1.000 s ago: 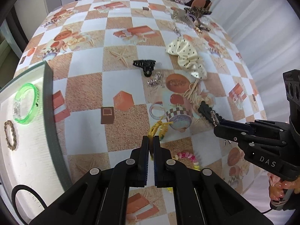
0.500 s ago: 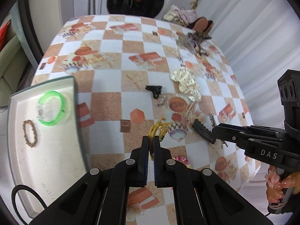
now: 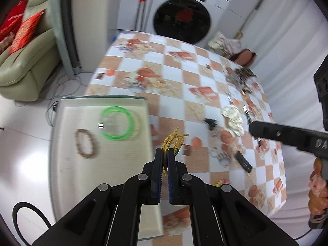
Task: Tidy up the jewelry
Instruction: 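Carry the hair tie and hairpin to the tray and release both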
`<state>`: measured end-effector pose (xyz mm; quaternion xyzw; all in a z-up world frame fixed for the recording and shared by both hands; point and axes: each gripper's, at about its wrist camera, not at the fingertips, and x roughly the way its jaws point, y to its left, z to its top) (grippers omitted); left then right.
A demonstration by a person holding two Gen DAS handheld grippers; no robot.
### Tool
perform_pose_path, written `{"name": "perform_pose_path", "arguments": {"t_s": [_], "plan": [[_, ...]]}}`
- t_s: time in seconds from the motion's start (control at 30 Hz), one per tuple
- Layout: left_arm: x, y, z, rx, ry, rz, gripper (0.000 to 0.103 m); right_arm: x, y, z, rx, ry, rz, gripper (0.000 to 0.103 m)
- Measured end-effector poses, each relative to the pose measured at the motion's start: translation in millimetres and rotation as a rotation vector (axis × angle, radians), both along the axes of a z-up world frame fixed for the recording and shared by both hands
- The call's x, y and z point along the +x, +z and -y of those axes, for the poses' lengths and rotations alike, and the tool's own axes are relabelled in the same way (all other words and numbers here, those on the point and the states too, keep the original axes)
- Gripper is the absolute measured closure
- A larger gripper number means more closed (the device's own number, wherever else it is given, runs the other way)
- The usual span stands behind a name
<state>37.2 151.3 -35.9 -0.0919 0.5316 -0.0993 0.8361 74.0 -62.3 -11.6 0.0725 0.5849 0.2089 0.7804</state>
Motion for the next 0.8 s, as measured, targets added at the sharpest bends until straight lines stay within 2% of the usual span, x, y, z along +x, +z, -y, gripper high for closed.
{"name": "perform_pose_path", "arguments": {"t_s": [0.17, 0.33, 0.57, 0.8], "plan": [[3, -3, -41, 0.003, 0.076, 0.01, 0.094, 21, 11, -52, 0.015, 0.094, 0.026, 0.086], [9, -15, -75, 0.007, 0.14, 0.01, 0.094, 44, 3, -100, 0.011, 0.168, 0.034, 0.086], [27, -47, -109, -0.003, 0.214, 0.003, 0.094, 69, -46, -143, -0.014, 0.204, -0.008, 0.086], [41, -81, -126, 0.001, 0.255, -0.022, 0.094, 77, -102, -163, -0.045, 0.207, -0.058, 0.086]]}}
